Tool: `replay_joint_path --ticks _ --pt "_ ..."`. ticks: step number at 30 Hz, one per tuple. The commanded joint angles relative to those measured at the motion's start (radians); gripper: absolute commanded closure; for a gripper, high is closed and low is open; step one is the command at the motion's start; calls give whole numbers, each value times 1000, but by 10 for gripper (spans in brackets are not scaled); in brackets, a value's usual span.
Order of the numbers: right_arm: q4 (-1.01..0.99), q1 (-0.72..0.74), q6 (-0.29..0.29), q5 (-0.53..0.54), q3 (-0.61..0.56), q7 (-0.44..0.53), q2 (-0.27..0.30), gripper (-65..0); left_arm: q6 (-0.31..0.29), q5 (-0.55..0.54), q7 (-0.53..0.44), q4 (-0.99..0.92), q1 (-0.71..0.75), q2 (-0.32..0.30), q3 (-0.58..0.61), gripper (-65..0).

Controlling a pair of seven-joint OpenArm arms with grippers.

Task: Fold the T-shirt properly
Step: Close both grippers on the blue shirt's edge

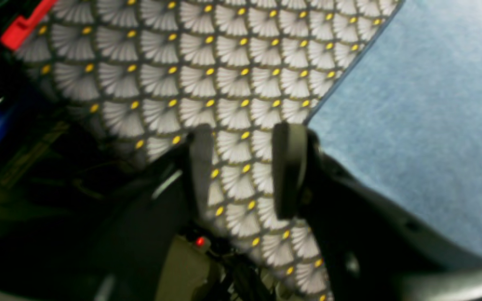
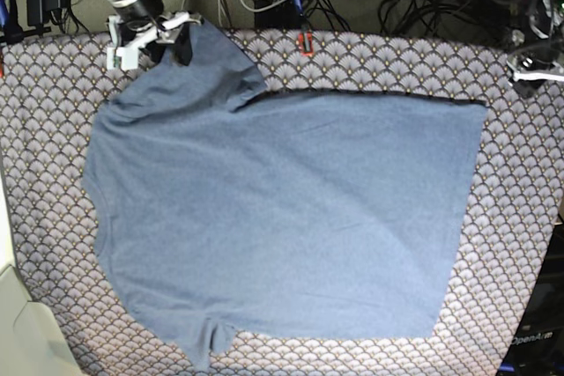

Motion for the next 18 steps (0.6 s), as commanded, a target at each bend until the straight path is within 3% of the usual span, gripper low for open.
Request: replay_joint_path --ticks 1,6,14,18 --pt "-2 -10 6 -4 -2 -52 0 -213 -5 -7 -21 4 -1 -12 -4 -238" --pt "-6 16 6 -4 3 -52 5 -1 -5 -7 -21 -48 -50 -5 -1 -238" --pt "-43 18 6 -5 1 -52 8 0 -5 -7 -33 -136 -115 -3 105 -238" --pt "-60 19 6 -7 -2 -52 12 0 -5 -7 -33 -174 -164 26 114 -238"
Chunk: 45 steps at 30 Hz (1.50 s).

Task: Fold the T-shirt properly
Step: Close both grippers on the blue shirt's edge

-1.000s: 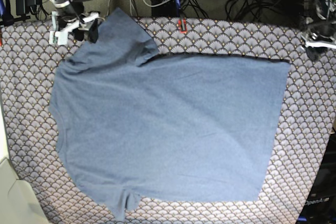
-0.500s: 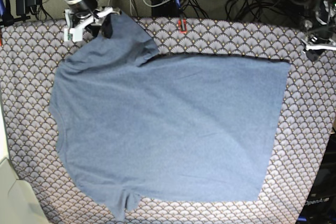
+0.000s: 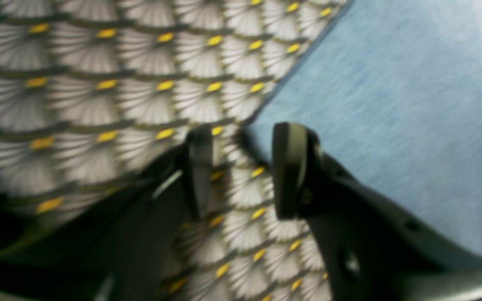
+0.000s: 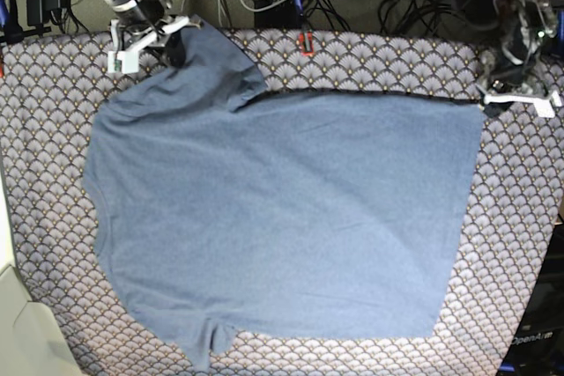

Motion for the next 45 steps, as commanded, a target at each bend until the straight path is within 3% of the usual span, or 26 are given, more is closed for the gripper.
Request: replay_joint_path --ticks 1,10,16,26,39,41,44,45 --pt "-7 -11 -10 -25 -5 -62 11 0 -5 -6 -13 3 -9 -11 -4 -238" --pt "-7 -11 -10 -25 -5 -62 38 0 -5 -6 -14 -89 -60 -8 2 -238" --pt "-7 -11 -10 -25 -5 -62 40 0 -5 -6 -66 -149 -71 -8 26 -238" --pt "-6 -11 -10 -25 -5 -62 40 0 -5 -17 -59 -116 -29 -8 89 -238" --pt "-4 -9 -10 -25 -5 -62 40 0 -5 -14 -66 -112 -22 -8 88 -230" --pt "-6 1 -10 -25 -5 -62 41 0 -5 -16 -68 -112 -29 -8 86 -183" --pt "-6 4 -10 -26 -5 -62 41 0 -5 -14 -68 -114 -49 -8 88 -15" --pt "-2 4 -10 -26 -5 -62 45 0 -5 -17 -68 -114 -49 -8 88 0"
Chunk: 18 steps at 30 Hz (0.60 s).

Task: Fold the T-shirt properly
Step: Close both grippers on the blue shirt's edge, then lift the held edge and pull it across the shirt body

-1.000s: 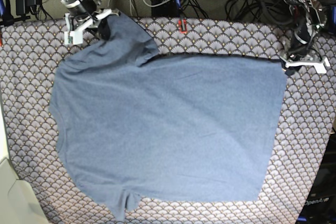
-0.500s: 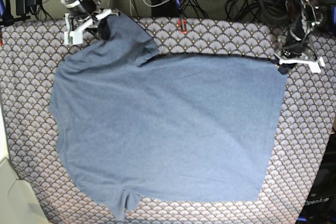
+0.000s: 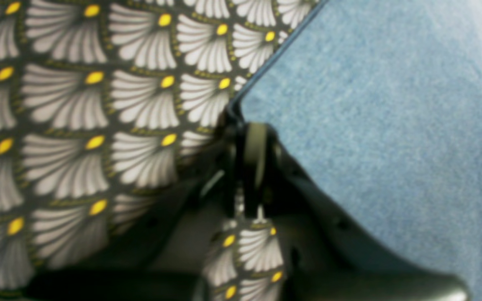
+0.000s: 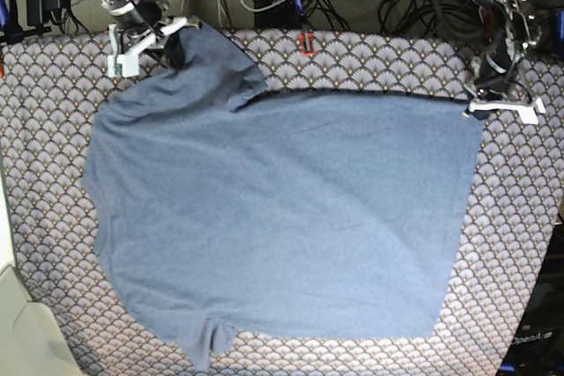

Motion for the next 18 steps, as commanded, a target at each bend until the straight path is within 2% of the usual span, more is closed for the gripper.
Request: replay_joint_path --ticks 1,13,18 --pt "2 -9 -18 -30 2 -46 20 0 -1 -3 21 12 1 -4 1 -4" --pt "170 28 -18 -29 13 -44 118 0 6 7 29 163 -2 -10 -1 -6" --pt "188 76 -18 -29 67 -46 123 0 6 7 29 163 -42 -15 2 -6"
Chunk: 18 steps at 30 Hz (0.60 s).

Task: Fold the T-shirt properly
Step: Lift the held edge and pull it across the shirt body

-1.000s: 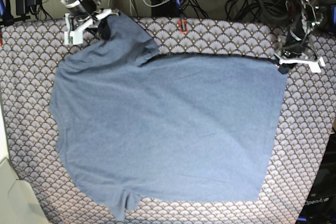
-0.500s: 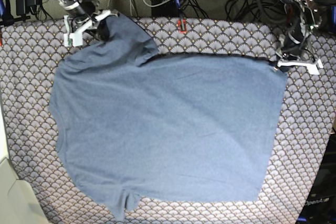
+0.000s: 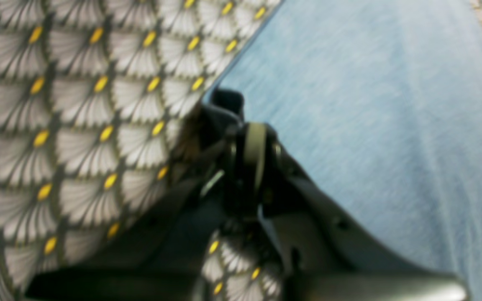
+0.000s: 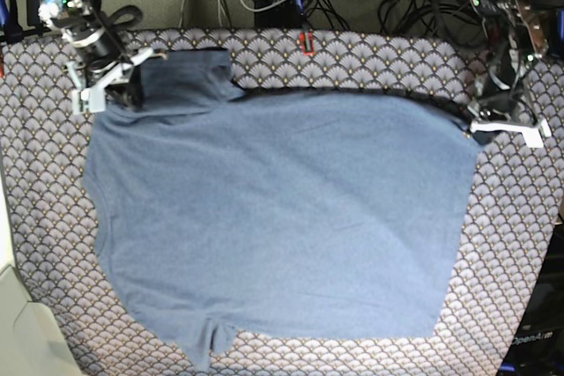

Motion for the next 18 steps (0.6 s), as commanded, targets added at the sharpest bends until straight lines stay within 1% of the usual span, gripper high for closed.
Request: replay_joint_path --ticks 1,3,7,9,15,18 --pt "19 19 9 5 10 23 9 0 -7 -6 -19 18 -14 -15 -4 -6" --pt "19 55 9 5 21 -8 21 0 -7 -6 -19 13 -39 -15 -4 -6" --pt "16 167 9 5 24 -117 50 0 -7 -4 -17 4 -106 -16 -4 -6" --pt "13 217 9 5 24 -151 63 0 -7 -1 -17 1 -137 -16 -2 -6" --pt "-53 388 9 5 21 -224 83 0 -7 118 -19 -70 -272 -12 60 -6" --pt "-128 452 9 5 3 -226 103 0 -7 177 -22 -137 -339 -10 91 -6"
